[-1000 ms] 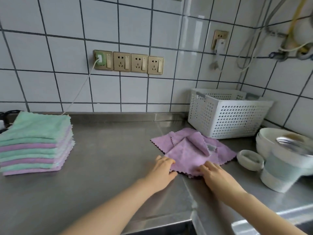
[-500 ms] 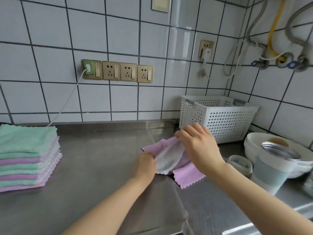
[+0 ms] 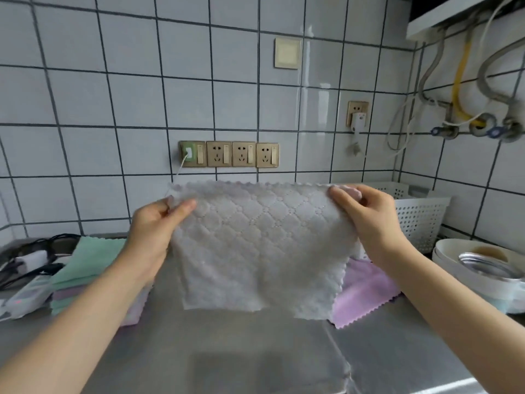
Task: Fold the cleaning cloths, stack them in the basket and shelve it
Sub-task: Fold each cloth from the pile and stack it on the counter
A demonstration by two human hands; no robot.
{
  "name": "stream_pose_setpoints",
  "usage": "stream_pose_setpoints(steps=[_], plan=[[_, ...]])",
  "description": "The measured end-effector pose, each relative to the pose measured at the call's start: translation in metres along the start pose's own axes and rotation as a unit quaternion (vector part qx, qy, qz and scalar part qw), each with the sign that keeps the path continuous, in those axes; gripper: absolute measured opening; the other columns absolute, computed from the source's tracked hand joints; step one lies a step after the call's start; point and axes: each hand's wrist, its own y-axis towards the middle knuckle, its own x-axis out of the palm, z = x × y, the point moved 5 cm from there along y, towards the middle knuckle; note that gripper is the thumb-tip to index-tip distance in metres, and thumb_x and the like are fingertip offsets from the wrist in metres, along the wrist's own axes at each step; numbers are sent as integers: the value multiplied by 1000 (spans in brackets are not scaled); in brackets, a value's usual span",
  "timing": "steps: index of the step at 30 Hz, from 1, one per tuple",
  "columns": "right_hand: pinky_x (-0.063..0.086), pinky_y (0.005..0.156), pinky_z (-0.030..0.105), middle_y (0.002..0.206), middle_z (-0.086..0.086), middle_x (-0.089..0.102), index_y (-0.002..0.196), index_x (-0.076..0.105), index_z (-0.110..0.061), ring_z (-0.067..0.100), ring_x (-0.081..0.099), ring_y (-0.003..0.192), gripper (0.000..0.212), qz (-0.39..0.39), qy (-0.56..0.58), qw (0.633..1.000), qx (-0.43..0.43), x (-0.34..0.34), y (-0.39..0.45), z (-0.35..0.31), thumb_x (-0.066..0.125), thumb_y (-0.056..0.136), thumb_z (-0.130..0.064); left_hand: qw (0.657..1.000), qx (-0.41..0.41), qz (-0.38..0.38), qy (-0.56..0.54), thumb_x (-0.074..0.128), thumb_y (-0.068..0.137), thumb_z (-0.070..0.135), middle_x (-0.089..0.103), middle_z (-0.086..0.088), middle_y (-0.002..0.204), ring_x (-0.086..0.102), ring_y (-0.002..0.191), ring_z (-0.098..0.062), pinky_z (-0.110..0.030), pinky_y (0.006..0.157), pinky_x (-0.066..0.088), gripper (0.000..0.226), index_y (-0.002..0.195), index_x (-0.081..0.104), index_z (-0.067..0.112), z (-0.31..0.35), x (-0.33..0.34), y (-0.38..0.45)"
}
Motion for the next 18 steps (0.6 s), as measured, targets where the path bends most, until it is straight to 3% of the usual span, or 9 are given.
stream_pose_setpoints(steps=[3,5,8,11,15,18], plan=[[40,60,26,62,-6,55,61,59,-16,9,48,63,30,-27,116,990,72,19,-3,-2,74,80,-35,1000,-14,-7,-27,70,74,28,75,1,82,71,76,-14,-27,68,58,15,85,72,17,24,-17,-7],[38,61,28,61,-6,53,63,59,-15,10,47,64,30,-46,114,988,90,35,-3,2,74,78,-36,999,-32,-3,-9,68,80,25,76,1,80,71,71,-12,-23,61,57,12,87,71,16,24,-30,-7],[40,57,29,68,6,55,82,65,5,15,46,61,34,-101,57,985,130,49,-7,24,71,83,-28,994,-97,4,51,69,82,21,76,-6,85,72,75,-19,-32,72,56,13,90,72,11,-4,-49,-5],[51,68,33,78,12,66,94,71,1,20,56,71,15,-202,-23,965,168,67,-19,64,67,87,-12,973,-158,-20,165,71,82,20,75,-9,84,71,81,-27,-42,82,54,11,84,73,10,-48,-74,-9],[38,50,12,61,7,65,72,69,-7,5,49,48,18,-278,-275,914,108,88,-35,116,71,83,-21,939,-227,-41,254,69,84,14,72,-10,67,68,67,-26,-33,61,50,15,72,69,5,-109,-94,-25],[38,44,8,57,3,66,61,64,-18,0,57,40,24,-273,-316,902,111,106,-40,140,70,83,-22,927,-204,-32,312,71,76,18,54,-8,49,52,53,-22,-28,55,34,35,51,49,7,-138,-101,-21]])
